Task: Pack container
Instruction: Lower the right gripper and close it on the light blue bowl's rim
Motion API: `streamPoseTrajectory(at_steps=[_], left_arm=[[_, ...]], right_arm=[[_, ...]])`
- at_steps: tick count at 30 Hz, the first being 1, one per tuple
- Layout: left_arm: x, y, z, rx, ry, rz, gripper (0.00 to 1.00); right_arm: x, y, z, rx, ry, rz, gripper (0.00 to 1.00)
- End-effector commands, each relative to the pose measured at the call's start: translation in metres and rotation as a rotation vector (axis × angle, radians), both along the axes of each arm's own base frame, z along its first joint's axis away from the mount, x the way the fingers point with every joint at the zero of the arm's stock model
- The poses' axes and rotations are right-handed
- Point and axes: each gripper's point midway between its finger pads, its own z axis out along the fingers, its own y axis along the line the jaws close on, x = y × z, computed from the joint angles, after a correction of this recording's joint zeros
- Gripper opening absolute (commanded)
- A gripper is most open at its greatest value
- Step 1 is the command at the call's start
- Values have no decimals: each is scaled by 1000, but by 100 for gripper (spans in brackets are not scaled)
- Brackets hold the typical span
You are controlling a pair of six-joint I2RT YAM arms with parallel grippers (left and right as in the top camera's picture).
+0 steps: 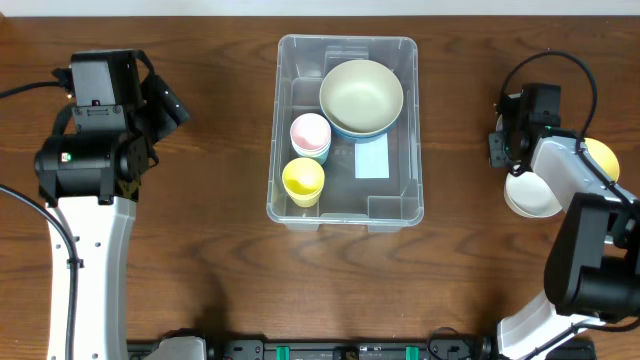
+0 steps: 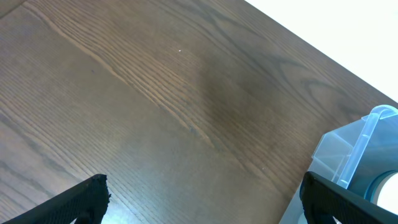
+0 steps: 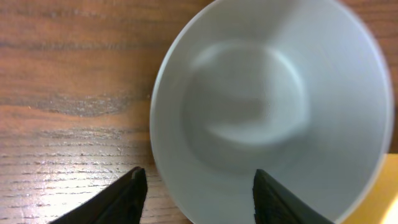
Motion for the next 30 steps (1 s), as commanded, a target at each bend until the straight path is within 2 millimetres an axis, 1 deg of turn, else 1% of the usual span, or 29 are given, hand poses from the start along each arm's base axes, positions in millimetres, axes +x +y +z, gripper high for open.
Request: streamPoseTrajectory(at_steps=[1,2,6,17,21,23,30], left_arm=[[1,4,3,11,-5,15,98],[1,4,3,11,-5,15,98],[1,4,3,11,-5,15,98],[1,4,3,11,-5,15,98],[1,4,3,11,-5,15,98],[1,4,3,11,-5,15,98],[1,4,3,11,-5,15,98]], right_arm=[[-4,0,-9,14,20,-2,49],[-4,0,-9,16,19,-1,48],[-4,1,-9,21,20,1,39],[-1,18,-10,105,6,39,15],[-1,19,-10,106,7,41,4],[-1,19,-10,106,7,41,1],[4,28,-6,153,-13,60,1]])
